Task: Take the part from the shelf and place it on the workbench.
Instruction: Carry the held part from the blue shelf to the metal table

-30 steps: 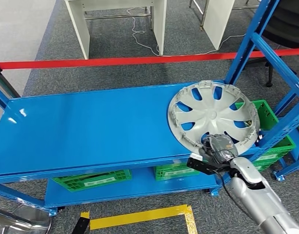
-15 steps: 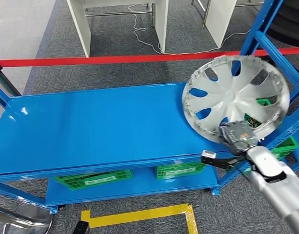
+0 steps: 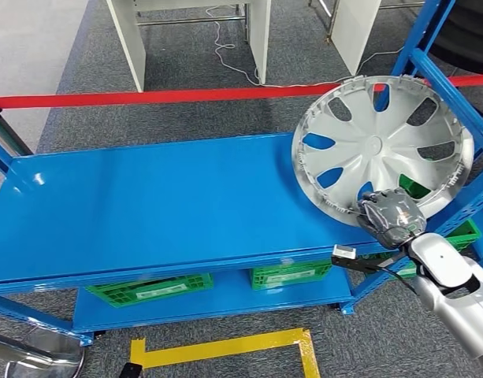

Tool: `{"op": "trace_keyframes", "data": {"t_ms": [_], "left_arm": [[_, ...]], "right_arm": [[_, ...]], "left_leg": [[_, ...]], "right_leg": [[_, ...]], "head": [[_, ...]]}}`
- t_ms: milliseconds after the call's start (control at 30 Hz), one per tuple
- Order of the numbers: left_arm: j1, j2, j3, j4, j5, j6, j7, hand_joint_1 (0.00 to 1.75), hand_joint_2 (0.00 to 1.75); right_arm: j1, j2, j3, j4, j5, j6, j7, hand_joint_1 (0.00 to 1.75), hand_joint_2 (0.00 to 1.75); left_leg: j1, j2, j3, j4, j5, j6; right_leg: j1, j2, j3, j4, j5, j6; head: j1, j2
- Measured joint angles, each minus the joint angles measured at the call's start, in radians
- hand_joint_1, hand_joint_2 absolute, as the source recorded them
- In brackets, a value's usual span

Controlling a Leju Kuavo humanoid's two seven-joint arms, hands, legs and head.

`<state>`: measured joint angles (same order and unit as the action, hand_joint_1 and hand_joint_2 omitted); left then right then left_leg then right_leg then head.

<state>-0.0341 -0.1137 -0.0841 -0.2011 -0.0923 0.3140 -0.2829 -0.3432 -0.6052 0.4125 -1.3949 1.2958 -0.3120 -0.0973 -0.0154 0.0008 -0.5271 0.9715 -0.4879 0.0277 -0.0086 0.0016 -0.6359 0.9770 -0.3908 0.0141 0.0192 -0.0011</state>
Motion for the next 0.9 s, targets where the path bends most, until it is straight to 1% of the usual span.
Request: {"op": "trace_keyframes", "data": {"t_ms": [133, 267, 400, 467, 600, 700, 833, 900], "left_arm": [[0.000, 0.000, 0.000, 0.000, 0.000, 0.000, 0.000, 0.00, 0.00], [0.000, -0.001, 0.000, 0.000, -0.008, 0.008, -0.006, 0.00, 1.75], [0.000, -0.002, 0.000, 0.000, -0.029, 0.026, -0.025, 0.00, 1.75], [0.000, -0.003, -0.002, 0.000, -0.041, 0.020, -0.027, 0.00, 1.75], [0.000, -0.002, -0.003, 0.000, -0.050, 0.006, -0.026, 0.00, 0.00], [0.000, -0.002, -0.003, 0.000, -0.046, -0.019, -0.026, 0.00, 0.00], [-0.001, -0.001, -0.003, 0.000, -0.043, -0.047, -0.035, 0.00, 1.75], [-0.001, 0.000, -0.003, 0.000, -0.043, -0.051, -0.046, 0.00, 1.75]], "right_arm": [[0.003, -0.003, 0.001, -0.013, 0.000, -0.002, 0.000, 1.75, 1.75], [0.021, -0.007, 0.000, -0.046, -0.008, -0.024, 0.001, 1.75, 1.75], [0.052, -0.010, 0.000, -0.112, -0.020, -0.051, -0.002, 1.75, 1.75], [0.063, -0.010, 0.000, -0.151, -0.026, -0.061, -0.010, 1.75, 1.75], [0.068, -0.010, 0.002, -0.206, -0.032, -0.069, -0.020, 1.75, 1.75], [0.066, -0.010, 0.008, -0.227, -0.035, -0.071, -0.031, 1.75, 1.75], [0.050, -0.008, 0.030, -0.253, -0.040, -0.073, -0.048, 1.75, 1.75], [0.037, -0.006, 0.040, -0.264, -0.044, -0.073, -0.051, 1.75, 1.75]], "left_leg": [[0.000, 0.000, 0.000, 0.000, 0.000, 0.000], [0.000, 0.000, -0.001, 0.000, 0.000, 0.000], [0.000, 0.000, -0.002, 0.000, 0.000, 0.000], [0.000, 0.000, -0.003, 0.000, 0.000, 0.000], [0.000, 0.000, -0.004, 0.000, 0.000, 0.000], [0.000, 0.000, -0.005, 0.000, 0.000, -0.001], [0.000, 0.000, -0.005, 0.000, 0.001, -0.001], [0.000, 0.000, -0.005, 0.000, 0.001, -0.001]], "right_leg": [[0.000, 0.000, -0.001, 0.000, 0.000, 0.000], [0.000, 0.000, -0.002, 0.001, 0.000, 0.000], [0.000, 0.000, -0.004, 0.001, 0.000, 0.000], [0.000, 0.000, -0.004, 0.001, 0.000, 0.000], [0.000, 0.000, -0.005, 0.001, 0.000, 0.000], [0.000, 0.000, -0.005, 0.001, 0.000, 0.000], [0.000, 0.000, -0.005, 0.002, 0.000, 0.000], [0.000, 0.000, -0.005, 0.002, 0.000, 0.000]], "head": [[0.000, 0.000], [0.000, 0.000], [0.000, 0.000], [0.000, 0.000], [0.000, 0.000], [0.000, 0.000], [0.000, 0.000], [0.000, 0.000]]}}
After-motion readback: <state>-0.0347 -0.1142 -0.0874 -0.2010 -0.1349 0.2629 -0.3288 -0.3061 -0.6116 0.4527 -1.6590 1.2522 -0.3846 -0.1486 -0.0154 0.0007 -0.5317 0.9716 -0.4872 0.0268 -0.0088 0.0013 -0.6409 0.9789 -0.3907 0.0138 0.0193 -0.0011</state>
